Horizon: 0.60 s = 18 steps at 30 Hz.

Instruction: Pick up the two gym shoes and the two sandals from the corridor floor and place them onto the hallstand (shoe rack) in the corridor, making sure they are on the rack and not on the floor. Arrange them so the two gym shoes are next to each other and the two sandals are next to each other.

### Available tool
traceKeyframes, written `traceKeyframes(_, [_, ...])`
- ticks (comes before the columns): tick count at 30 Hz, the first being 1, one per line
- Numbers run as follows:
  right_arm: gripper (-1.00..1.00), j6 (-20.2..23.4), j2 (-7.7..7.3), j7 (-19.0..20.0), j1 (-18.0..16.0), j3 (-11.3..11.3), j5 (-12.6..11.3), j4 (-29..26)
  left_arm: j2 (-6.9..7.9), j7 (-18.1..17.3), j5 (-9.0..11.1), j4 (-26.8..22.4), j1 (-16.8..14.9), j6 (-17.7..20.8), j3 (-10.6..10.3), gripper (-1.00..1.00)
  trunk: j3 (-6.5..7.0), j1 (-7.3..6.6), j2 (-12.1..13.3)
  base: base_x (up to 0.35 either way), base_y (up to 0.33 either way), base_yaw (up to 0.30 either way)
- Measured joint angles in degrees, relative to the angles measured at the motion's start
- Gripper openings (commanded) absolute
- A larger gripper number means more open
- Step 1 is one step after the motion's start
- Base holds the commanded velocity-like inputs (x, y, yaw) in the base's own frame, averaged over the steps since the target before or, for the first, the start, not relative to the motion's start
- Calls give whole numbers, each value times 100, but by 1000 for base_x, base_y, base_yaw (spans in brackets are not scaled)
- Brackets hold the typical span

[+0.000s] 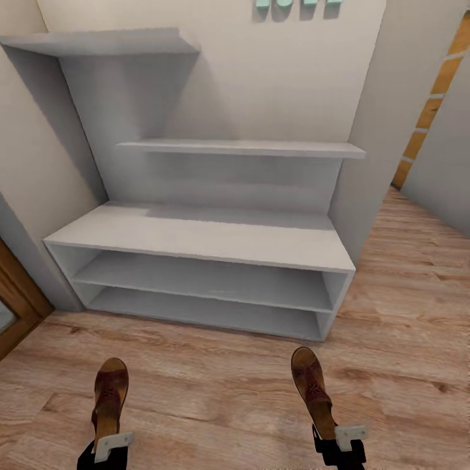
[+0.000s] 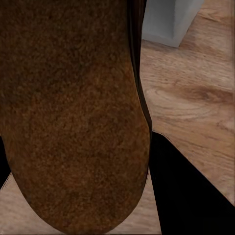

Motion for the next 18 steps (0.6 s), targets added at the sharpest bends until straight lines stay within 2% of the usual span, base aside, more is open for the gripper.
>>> traceKeyframes(14, [-100, 0, 0, -1, 0, 0, 0, 0, 0, 0, 0, -3, 0, 0, 3, -100, 0, 0, 0, 0, 308, -263])
traceKeyframes(18, [-100, 0, 0, -1, -1, -1, -1, 2, 0, 0, -1, -8, 1, 0, 3, -100, 0, 0, 0, 0, 308, -88])
